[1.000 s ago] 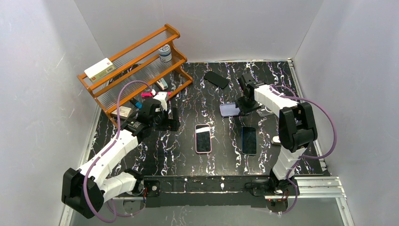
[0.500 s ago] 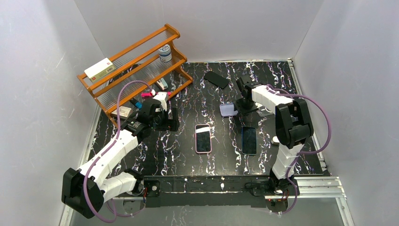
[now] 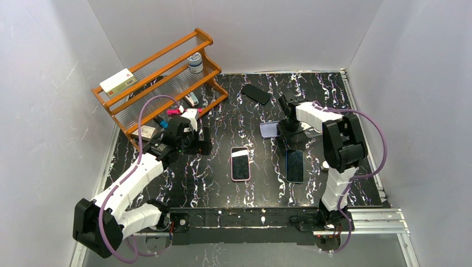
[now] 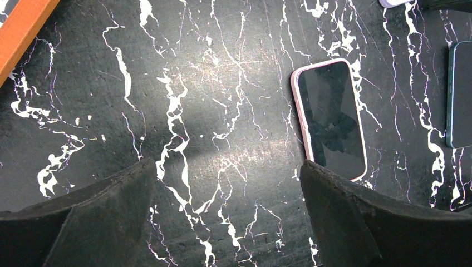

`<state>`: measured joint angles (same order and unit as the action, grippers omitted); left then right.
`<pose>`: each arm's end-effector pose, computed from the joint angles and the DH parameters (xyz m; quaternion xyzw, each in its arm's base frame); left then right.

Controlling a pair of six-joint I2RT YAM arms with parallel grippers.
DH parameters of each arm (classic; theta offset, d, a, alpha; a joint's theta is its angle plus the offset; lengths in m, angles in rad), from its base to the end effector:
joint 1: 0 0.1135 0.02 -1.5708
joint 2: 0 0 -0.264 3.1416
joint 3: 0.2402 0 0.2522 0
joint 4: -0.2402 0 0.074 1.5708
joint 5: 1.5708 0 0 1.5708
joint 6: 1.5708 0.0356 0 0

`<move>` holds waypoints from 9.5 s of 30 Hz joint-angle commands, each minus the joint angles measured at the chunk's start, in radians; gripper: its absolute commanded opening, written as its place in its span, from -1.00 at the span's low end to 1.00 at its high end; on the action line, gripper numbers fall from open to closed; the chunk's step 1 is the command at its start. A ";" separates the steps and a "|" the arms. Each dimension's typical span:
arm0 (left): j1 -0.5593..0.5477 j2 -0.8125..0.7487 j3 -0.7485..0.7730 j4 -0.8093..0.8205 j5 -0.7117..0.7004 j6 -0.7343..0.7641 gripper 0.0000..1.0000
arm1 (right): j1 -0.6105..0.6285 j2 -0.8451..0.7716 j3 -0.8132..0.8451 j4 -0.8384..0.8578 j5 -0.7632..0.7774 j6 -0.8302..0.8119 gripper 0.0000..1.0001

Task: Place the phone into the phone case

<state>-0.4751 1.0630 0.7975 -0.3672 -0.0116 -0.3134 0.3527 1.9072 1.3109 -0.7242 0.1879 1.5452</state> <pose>0.2066 -0.1058 0.2730 0.0694 0.8893 -0.1689 0.4193 0.3500 0.1217 0.1692 0.5644 0.8108 0.0468 0.1481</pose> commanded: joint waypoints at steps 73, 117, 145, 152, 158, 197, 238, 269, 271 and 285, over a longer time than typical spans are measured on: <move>-0.006 0.045 0.023 -0.021 0.012 0.006 0.96 | 0.077 -0.425 -0.348 -0.078 0.047 -0.928 0.97; -0.014 0.066 0.023 -0.019 0.063 -0.001 0.96 | 0.017 -0.321 -0.429 0.007 -0.108 -0.931 0.15; -0.021 0.045 0.019 -0.009 0.084 0.000 0.96 | 0.048 -0.552 -0.414 0.020 -0.360 -0.683 -0.09; -0.025 0.048 0.021 -0.012 0.084 0.003 0.96 | 0.088 -0.519 -0.371 0.059 -0.366 -0.641 -0.12; -0.028 0.047 0.019 -0.015 0.075 0.003 0.96 | 0.106 -0.468 -0.370 0.117 -0.384 -0.617 -0.13; -0.039 0.097 0.029 -0.023 0.096 0.005 0.96 | 0.268 -0.333 -0.318 0.123 -0.180 -0.744 0.74; -0.431 0.761 0.313 0.361 0.194 -0.451 0.28 | -0.061 -0.458 -0.652 0.472 -0.544 -0.920 -0.78; -0.491 0.724 0.312 0.293 0.085 -0.502 -0.90 | -0.100 -0.690 -0.671 0.368 -0.501 -0.868 0.19; -0.493 0.723 0.322 0.269 0.070 -0.501 -0.92 | -0.101 -0.686 -0.689 0.394 -0.505 -0.867 0.19; -0.493 0.738 0.310 0.311 0.092 -0.543 -0.14 | -0.105 -0.617 -0.803 0.599 -0.610 -0.817 0.44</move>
<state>-0.9638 1.8324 1.1007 -0.0875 0.0826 -0.8474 0.2512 1.2827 0.5392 -0.2253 -0.3691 0.7006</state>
